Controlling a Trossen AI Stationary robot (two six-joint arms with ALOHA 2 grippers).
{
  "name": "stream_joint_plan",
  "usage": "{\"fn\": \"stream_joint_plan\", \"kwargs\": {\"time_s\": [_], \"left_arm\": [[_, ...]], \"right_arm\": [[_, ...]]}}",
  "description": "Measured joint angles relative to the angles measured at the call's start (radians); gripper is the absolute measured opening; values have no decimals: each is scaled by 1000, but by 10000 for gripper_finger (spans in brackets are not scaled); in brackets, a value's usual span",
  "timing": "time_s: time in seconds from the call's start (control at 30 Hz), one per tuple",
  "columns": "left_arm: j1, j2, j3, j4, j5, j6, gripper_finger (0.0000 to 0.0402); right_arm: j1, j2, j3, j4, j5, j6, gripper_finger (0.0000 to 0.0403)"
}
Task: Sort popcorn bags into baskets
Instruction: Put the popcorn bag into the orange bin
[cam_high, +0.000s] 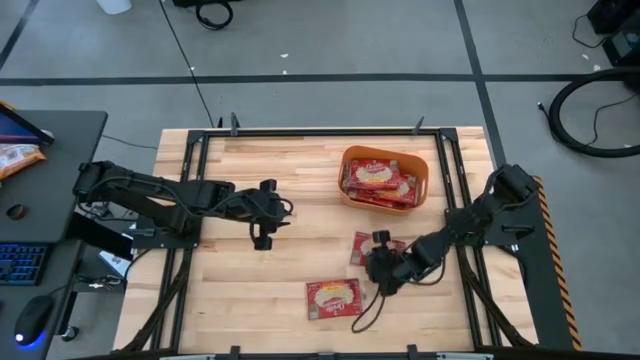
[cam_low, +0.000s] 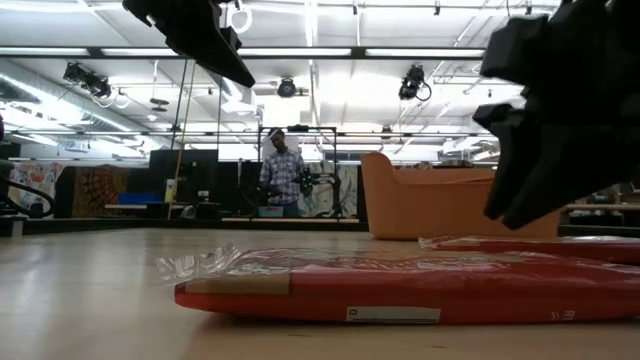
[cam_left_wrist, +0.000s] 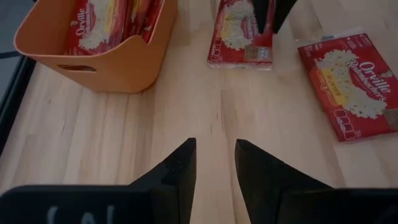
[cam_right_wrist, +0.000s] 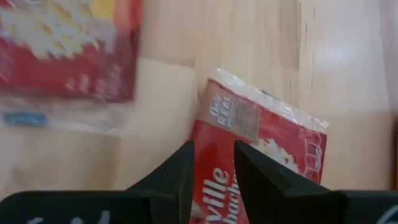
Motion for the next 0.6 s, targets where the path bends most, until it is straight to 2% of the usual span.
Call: {"fn": "stream_joint_plan", "kwargs": {"time_s": [0.2, 0.37, 0.6], "left_arm": [[0, 1, 0, -4, -4, 5, 116], [0, 1, 0, -6, -4, 14, 116], [0, 1, 0, -5, -4, 52, 116]], "right_arm": [[74, 43, 41, -29, 107, 100, 116], [101, 64, 41, -71, 86, 222, 123], [105, 63, 41, -138, 62, 292, 172]]}}
